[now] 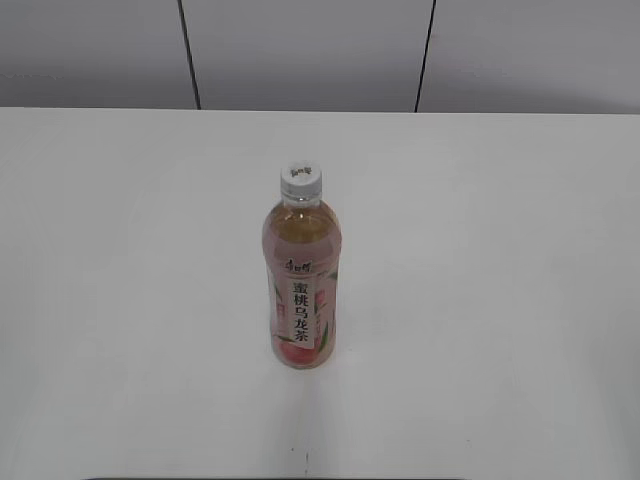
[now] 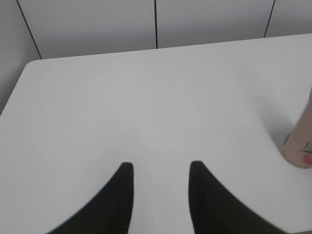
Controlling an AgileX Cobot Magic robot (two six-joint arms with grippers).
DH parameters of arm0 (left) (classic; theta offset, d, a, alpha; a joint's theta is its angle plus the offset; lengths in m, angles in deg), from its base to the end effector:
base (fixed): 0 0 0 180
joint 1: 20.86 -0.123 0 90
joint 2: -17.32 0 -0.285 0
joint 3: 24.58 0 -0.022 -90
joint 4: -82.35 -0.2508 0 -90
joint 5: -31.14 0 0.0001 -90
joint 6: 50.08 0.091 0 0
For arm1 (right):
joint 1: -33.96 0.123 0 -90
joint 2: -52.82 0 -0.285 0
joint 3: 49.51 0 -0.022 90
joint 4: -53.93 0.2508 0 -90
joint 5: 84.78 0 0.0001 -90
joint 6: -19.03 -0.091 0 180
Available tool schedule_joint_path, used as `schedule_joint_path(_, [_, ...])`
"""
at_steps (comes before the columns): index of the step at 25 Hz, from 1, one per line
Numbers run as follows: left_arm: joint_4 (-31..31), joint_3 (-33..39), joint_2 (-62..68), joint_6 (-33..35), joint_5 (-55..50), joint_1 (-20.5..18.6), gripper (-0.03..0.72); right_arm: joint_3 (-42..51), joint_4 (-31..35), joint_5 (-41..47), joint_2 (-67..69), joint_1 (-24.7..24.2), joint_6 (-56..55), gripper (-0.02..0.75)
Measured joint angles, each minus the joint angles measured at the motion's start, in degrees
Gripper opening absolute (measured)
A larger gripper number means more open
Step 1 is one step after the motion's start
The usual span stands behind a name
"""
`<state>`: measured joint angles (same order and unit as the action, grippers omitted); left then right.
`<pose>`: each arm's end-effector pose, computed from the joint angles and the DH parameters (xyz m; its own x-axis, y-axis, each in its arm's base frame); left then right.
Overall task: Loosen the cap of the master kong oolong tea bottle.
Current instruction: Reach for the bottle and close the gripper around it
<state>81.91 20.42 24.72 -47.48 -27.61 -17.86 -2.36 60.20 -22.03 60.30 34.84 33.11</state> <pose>-0.0125 0.0013 0.2972 -0.3576 0.0681 -0.9314 0.0639 0.9968 0.0484 -0.0105 0.0087 0.2817 -0.4292 -0.1999 -0.8808 -0.1886 0.9735 -0.1291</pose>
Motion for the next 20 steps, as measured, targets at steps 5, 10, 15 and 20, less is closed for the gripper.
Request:
schedule_joint_path(5, [-0.5, -0.28, 0.0, 0.0, 0.79, 0.0, 0.244, 0.0, 0.0, 0.0, 0.0, 0.0, 0.0, 0.578])
schedule_joint_path(10, [-0.26, -1.2, 0.07, 0.0, 10.4, 0.0, 0.244, 0.0, 0.0, 0.0, 0.0, 0.0, 0.0, 0.578])
schedule_joint_path(15, [3.5, -0.82, 6.23, 0.0, 20.41, 0.0, 0.244, 0.0, 0.0, 0.0, 0.0, 0.0, 0.0, 0.578])
schedule_joint_path(20, [8.6, -0.82, 17.49, 0.0, 29.71, 0.0, 0.252, 0.0, -0.04, 0.0, 0.0, 0.0, 0.0, 0.578])
